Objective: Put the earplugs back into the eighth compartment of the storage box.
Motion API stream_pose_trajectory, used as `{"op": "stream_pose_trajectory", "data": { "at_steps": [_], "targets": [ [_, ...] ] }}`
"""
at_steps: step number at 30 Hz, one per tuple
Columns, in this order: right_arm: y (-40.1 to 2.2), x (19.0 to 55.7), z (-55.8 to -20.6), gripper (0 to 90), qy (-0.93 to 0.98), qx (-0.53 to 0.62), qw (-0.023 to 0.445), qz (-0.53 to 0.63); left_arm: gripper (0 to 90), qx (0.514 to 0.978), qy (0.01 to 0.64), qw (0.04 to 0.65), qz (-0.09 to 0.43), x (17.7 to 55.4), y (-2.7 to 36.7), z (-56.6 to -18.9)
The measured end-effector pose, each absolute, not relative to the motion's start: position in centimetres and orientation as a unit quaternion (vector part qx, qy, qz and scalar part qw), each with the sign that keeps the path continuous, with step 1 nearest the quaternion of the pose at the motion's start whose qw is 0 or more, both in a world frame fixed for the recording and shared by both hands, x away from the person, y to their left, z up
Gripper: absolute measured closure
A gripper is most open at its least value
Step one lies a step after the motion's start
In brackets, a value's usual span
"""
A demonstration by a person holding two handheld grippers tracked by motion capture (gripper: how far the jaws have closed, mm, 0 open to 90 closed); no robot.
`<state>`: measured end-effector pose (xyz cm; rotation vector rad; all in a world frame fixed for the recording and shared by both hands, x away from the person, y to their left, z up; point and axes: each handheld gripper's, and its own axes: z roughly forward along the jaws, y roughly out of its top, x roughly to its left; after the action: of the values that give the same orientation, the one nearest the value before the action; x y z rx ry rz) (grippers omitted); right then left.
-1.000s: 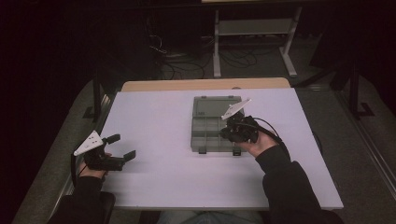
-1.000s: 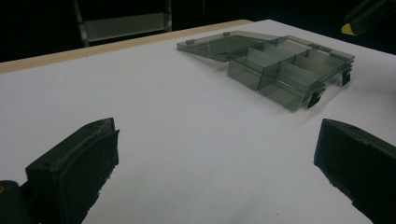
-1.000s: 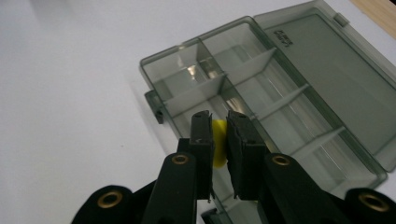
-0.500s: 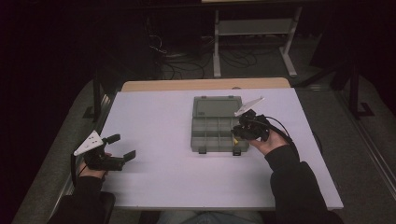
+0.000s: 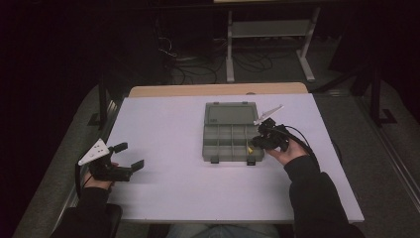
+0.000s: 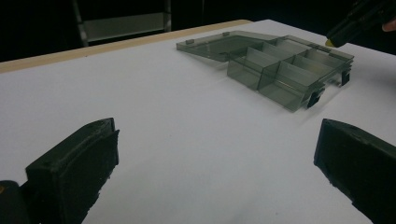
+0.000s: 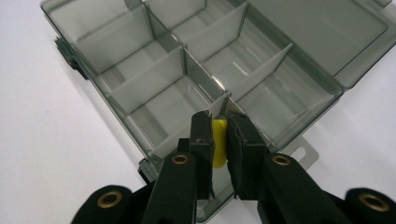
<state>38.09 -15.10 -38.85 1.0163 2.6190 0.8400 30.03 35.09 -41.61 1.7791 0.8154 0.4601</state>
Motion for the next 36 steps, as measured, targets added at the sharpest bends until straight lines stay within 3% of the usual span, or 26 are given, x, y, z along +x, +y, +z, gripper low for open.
{"op": "stream_pose_trajectory", "data": {
  "at_steps": [9,13,15,16,17,18,19,20,21,22,23,25,36],
  "targets": [
    [-15.1,38.5,-39.9,77.5,0.891,0.35,0.093,0.275,0.0,0.748,0.342,0.536,0.192,30.0,35.1,-41.6],
    [-15.1,38.6,-40.0,57.9,0.886,0.357,0.099,0.278,0.0,0.747,0.342,0.536,0.192,30.0,35.1,-41.6],
    [-15.2,38.6,-39.9,54.2,0.884,0.361,0.1,0.28,0.0,0.748,0.341,0.536,0.192,30.0,35.1,-41.6],
    [-15.3,38.6,-39.8,41.2,0.879,0.367,0.108,0.286,0.0,0.748,0.341,0.536,0.192,30.0,35.1,-41.6],
    [-15.3,38.6,-39.8,41.2,0.879,0.367,0.108,0.286,0.0,0.748,0.341,0.536,0.192,30.0,35.1,-41.6],
    [-15.6,38.6,-39.7,30.2,0.874,0.372,0.108,0.293,0.0,0.748,0.341,0.536,0.192,30.0,35.1,-41.6],
    [-15.6,38.6,-39.7,30.2,0.874,0.372,0.108,0.293,0.0,0.748,0.341,0.536,0.192,30.0,35.1,-41.6],
    [-15.8,38.6,-39.5,15.6,0.87,0.374,0.107,0.303,0.0,0.747,0.342,0.536,0.192,30.0,35.1,-41.6],
    [-15.8,38.6,-39.5,15.6,0.87,0.374,0.107,0.303,0.0,0.747,0.342,0.536,0.192,30.0,35.1,-41.6],
    [-16.1,38.3,-39.4,8.6,0.864,0.376,0.113,0.316,0.0,0.748,0.342,0.536,0.192,30.0,35.1,-41.6],
    [-16.1,38.3,-39.4,8.6,0.864,0.376,0.113,0.316,0.0,0.748,0.342,0.536,0.192,30.0,35.1,-41.6],
    [-16.5,37.8,-39.1,0.0,0.852,0.377,0.134,0.339,0.0,0.748,0.341,0.536,0.192,30.0,35.1,-41.6],
    [-18.6,35.9,-38.9,0.0,0.823,0.385,0.144,0.391,0.0,0.748,0.341,0.536,0.193,30.0,35.0,-41.6]
  ]
}}
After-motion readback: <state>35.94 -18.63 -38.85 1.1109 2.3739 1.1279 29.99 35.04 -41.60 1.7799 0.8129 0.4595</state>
